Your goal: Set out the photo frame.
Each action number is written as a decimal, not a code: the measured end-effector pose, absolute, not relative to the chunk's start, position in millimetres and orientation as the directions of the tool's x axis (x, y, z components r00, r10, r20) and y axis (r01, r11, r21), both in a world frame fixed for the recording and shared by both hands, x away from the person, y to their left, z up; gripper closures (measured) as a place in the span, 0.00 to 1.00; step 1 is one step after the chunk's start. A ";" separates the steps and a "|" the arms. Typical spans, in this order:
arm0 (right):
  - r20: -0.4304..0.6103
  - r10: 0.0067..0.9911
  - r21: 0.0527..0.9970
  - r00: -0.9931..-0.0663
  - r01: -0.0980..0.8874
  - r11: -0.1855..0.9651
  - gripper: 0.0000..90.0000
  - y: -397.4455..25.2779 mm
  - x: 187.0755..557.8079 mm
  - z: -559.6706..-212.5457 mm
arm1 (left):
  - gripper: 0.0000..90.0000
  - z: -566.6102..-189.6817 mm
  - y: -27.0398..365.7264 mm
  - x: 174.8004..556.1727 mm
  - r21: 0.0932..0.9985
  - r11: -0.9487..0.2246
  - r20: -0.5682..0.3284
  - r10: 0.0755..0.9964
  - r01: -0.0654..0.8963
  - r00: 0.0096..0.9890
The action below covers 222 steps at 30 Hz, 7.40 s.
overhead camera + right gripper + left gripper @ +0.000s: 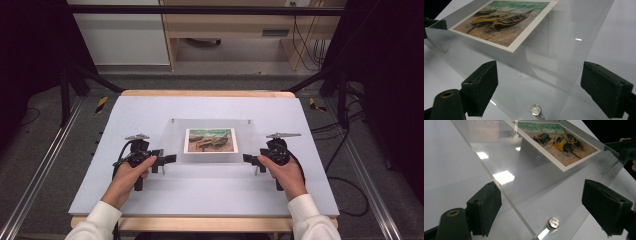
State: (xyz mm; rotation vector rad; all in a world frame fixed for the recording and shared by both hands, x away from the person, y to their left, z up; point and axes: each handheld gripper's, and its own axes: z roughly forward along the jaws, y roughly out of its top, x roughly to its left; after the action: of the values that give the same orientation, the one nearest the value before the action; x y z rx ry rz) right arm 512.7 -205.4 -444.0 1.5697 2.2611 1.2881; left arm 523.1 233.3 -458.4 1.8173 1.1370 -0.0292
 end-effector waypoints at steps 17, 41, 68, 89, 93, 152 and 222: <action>0.406 0.789 0.660 -0.461 0.745 0.095 0.15 -209.2 516.7 -447.2 | 0.18 -456.1 232.8 524.8 0.690 -0.120 -0.463 0.685 0.714 0.563; 0.366 0.816 0.696 -0.447 0.714 0.079 0.19 -203.9 525.4 -444.7 | 0.28 -447.5 226.0 531.1 0.727 -0.106 -0.393 0.745 0.678 0.538; 0.192 0.852 0.818 -0.487 0.559 0.135 0.31 -201.8 492.5 -444.9 | 0.41 -444.1 222.4 500.3 0.811 -0.129 -0.257 0.797 0.570 0.546; 0.131 0.864 0.834 -0.486 0.525 0.170 0.51 -207.6 465.1 -445.2 | 0.57 -443.7 226.8 477.0 0.828 -0.131 -0.229 0.808 0.546 0.542; 0.125 0.865 0.833 -0.487 0.525 0.175 0.55 -208.7 462.1 -445.1 | 0.60 -443.7 228.2 473.4 0.827 -0.130 -0.231 0.809 0.547 0.541; 0.100 0.875 0.829 -0.473 0.526 0.189 0.74 -213.1 440.2 -449.5 | 0.73 -454.6 233.5 448.4 0.848 -0.090 -0.240 0.813 0.522 0.531; 0.103 0.878 0.824 -0.467 0.535 0.188 0.78 -213.0 428.8 -453.9 | 0.75 -455.1 235.0 440.4 0.834 -0.130 -0.226 0.806 0.536 0.547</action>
State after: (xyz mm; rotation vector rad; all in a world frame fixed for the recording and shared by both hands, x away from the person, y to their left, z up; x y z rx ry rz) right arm 428.8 -213.0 -453.9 1.3269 2.0765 1.1852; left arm 440.4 235.0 -455.1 1.8023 1.1097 0.3452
